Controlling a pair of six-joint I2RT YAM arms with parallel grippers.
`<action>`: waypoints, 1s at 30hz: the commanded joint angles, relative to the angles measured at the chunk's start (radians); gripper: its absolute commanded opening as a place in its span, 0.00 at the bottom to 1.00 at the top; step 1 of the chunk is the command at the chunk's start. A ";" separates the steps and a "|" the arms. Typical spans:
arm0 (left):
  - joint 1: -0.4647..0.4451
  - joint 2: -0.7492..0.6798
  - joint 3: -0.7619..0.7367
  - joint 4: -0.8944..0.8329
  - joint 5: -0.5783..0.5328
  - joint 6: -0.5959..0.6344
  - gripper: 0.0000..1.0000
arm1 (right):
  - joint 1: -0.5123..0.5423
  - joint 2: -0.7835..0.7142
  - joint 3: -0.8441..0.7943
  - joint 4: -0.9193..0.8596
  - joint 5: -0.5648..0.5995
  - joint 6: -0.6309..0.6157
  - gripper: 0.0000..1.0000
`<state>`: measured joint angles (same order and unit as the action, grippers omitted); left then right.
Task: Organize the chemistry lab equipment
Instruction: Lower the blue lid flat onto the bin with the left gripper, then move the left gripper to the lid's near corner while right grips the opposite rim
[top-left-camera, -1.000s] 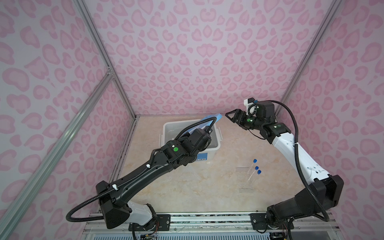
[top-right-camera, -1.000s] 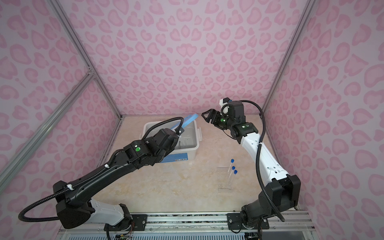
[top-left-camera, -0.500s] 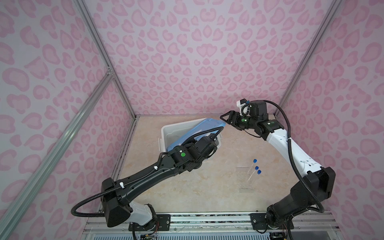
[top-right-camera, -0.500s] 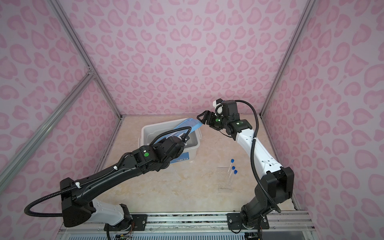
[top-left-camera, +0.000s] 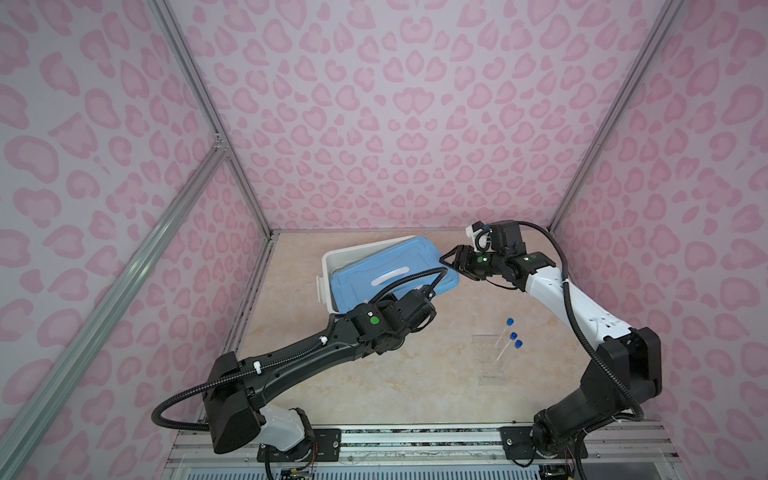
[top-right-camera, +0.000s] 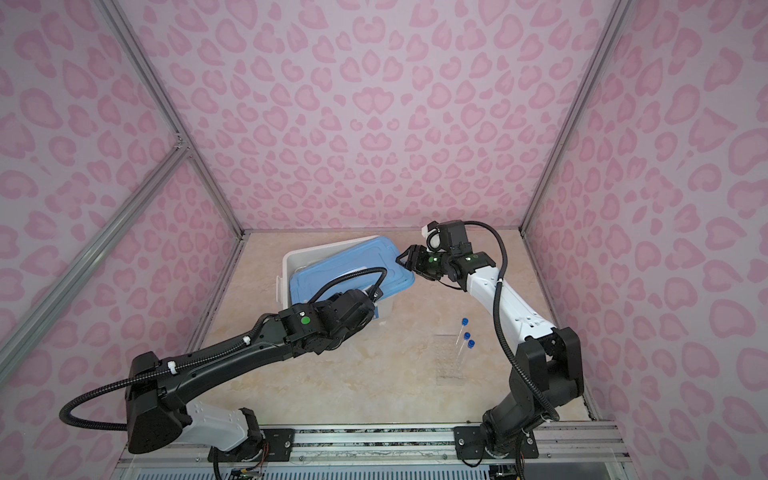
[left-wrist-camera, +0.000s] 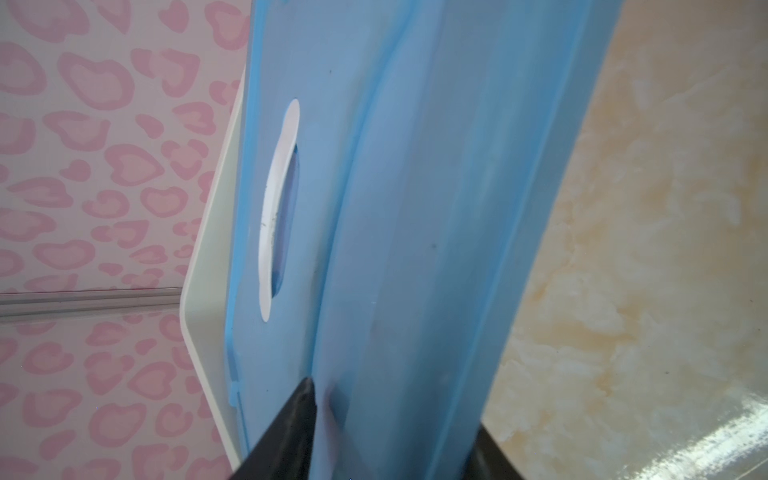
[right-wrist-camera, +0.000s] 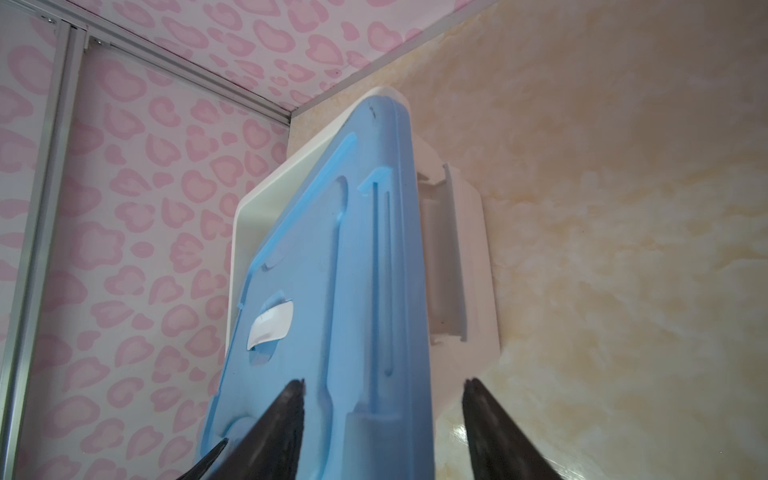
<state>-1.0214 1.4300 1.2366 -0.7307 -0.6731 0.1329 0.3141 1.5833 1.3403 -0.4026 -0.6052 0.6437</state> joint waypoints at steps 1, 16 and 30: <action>0.000 -0.019 -0.027 0.045 0.018 -0.052 0.57 | 0.001 0.004 -0.029 0.061 -0.007 0.001 0.61; 0.010 -0.088 -0.127 0.082 0.019 -0.159 0.66 | 0.038 0.059 -0.025 0.010 0.024 -0.041 0.46; 0.191 -0.341 -0.202 0.136 0.286 -0.374 0.67 | 0.100 0.113 0.066 -0.094 0.175 -0.096 0.39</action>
<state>-0.8730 1.1282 1.0367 -0.6319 -0.4660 -0.1371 0.4076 1.6886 1.3960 -0.4679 -0.4706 0.5674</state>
